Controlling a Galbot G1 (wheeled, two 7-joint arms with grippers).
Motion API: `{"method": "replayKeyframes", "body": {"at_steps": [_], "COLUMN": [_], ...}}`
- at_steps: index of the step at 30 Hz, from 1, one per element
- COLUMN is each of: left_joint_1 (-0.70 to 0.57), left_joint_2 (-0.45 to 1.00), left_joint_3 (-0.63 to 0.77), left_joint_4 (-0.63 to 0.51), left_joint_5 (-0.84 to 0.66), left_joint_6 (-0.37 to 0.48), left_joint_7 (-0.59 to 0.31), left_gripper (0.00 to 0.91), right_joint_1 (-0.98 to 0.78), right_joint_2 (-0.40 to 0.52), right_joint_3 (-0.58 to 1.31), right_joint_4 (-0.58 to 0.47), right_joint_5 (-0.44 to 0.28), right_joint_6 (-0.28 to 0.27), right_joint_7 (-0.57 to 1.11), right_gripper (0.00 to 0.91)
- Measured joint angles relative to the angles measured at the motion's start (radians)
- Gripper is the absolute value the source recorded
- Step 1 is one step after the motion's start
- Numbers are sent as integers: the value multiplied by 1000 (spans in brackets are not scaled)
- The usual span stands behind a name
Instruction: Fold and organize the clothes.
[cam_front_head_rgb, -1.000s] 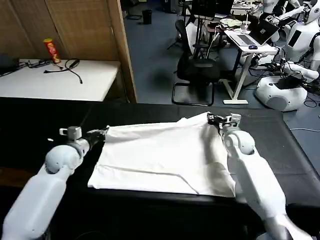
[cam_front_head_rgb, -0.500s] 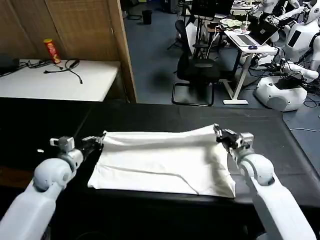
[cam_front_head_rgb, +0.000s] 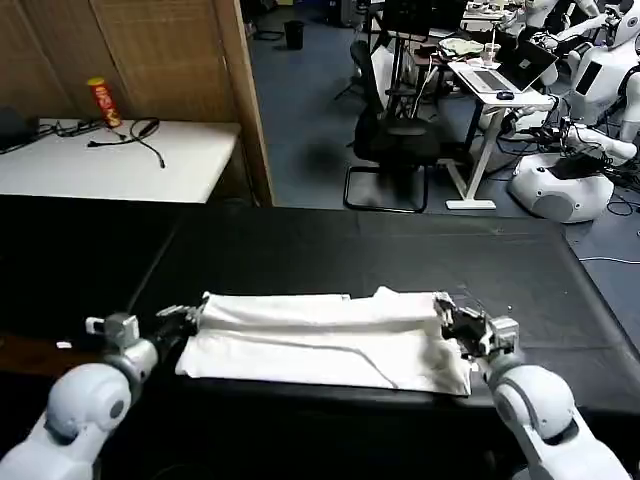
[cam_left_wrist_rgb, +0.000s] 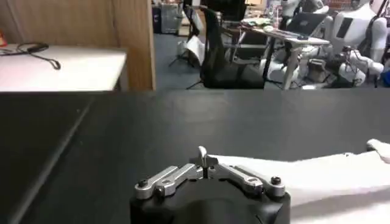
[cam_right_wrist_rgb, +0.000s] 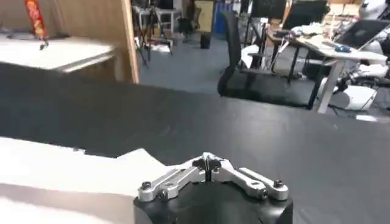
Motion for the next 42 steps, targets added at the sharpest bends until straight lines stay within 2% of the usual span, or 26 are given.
{"method": "replayKeyframes", "body": {"at_steps": [14,15,16,17,18,19,23,26,27,31,35,42], "left_joint_1": [92,93,94,94,95,97,109,118,121,121,93,-32], "left_joint_2": [-14,-17,-20,-22,-24,-25,-26,-30,-35,-53,-70,-100], "left_joint_3": [-33,-32,-31,-30,-29,-28,-28,-32,-36,-50,-49,-13], "left_joint_4": [-15,-11,-8,-5,-3,-3,-9,-23,-30,-56,-52,37], "left_joint_5": [45,50,56,64,76,88,130,144,146,148,129,38], "left_joint_6": [-2,-2,-3,-3,1,5,14,29,37,52,18,12], "left_joint_7": [-2,-2,-2,-2,-5,-9,-6,-9,-12,-19,-36,-24], "left_gripper": [29,312,878,878,878,878,878,878,878,878,878,878], "right_joint_1": [-62,-66,-72,-79,-86,-95,-130,-161,-167,-161,-109,11], "right_joint_2": [-4,-5,-6,-7,-8,-8,1,13,16,37,66,111], "right_joint_3": [6,8,13,18,22,28,50,77,86,118,114,63], "right_joint_4": [45,50,57,64,71,78,109,141,152,169,134,28], "right_joint_5": [2,4,6,8,9,11,34,72,86,123,123,94], "right_joint_6": [-8,-11,-25,-39,-52,-63,-90,-84,-79,2,57,64], "right_joint_7": [5,6,6,7,10,14,38,44,48,72,88,122], "right_gripper": [10,10,88,195,419,878,878,878,878,878,878,878]}}
